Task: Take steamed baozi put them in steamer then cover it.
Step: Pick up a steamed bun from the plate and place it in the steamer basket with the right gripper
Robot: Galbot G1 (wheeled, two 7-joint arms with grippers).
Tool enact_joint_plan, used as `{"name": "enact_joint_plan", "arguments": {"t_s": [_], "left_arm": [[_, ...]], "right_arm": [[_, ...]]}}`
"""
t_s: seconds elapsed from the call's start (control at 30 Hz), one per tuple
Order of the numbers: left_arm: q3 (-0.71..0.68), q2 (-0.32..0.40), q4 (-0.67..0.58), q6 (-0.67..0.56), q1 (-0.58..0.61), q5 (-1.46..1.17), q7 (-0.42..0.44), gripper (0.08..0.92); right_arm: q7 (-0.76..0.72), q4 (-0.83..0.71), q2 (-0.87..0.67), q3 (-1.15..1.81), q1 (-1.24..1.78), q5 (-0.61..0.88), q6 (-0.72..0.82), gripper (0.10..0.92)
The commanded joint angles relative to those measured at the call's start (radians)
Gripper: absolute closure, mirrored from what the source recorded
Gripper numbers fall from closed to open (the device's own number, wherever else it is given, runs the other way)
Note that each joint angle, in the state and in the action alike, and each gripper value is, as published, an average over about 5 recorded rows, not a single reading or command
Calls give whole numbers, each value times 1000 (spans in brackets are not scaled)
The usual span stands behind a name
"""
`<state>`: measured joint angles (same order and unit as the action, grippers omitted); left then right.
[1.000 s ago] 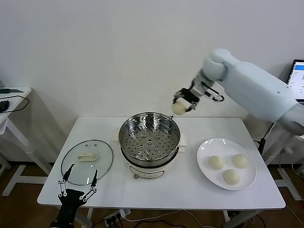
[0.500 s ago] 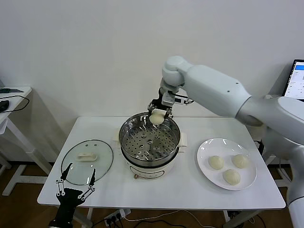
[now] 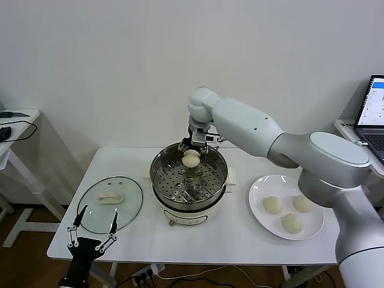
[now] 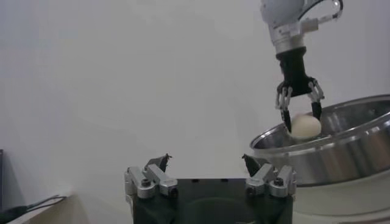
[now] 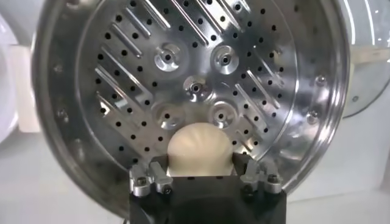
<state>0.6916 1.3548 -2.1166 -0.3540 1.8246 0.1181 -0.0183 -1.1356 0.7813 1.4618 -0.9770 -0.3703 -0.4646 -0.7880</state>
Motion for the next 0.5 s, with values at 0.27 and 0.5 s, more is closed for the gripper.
{"name": "enact_joint_plan", "arguments": {"t_s": [0.27, 0.5], "left_arm": [[5, -1, -1, -3, -1, -1, 3, 177], [10, -1, -2, 1, -8, -4, 4, 177]], "right_arm": [[24, -84, 61, 4, 36, -63, -8, 315], [28, -25, 26, 5, 24, -49, 6, 213]]}}
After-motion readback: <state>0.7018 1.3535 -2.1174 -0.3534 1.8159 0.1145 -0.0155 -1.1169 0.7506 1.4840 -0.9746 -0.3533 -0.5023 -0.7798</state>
